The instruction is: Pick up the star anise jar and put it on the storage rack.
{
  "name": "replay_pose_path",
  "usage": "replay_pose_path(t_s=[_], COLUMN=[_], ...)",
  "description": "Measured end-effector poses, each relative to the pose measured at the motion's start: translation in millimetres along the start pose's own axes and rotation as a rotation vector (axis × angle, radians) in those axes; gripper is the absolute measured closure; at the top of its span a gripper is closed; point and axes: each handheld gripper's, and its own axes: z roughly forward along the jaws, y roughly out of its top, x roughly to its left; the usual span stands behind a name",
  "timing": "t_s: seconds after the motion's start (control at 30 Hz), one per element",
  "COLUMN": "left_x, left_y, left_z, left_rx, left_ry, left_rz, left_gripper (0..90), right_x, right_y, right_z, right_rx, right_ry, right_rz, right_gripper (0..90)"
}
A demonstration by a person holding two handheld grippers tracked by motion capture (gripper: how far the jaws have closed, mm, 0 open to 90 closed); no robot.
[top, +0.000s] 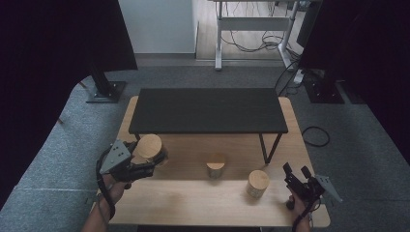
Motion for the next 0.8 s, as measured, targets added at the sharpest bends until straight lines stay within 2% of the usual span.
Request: replay_pose_path(t_s=[0.17, 0.8], left_x=[0.5, 1.3], left_y=[6.3, 29.0], left_z=[1.3, 2.4], left_rx=[0.006, -0.02], left_ry=[0.005, 0.006], left_rz=[0.016, 0.034], left_gripper=[25.2, 25.2], right_x=[0.2, -0.1], right_y=[-0.2, -0.2], right_z=[-0.3, -0.2], right_rx=[0.001, 0.002], right_ry=[0.001, 0.001], right_rz=[0.005, 0.006], right_gripper=[11.2, 11.2])
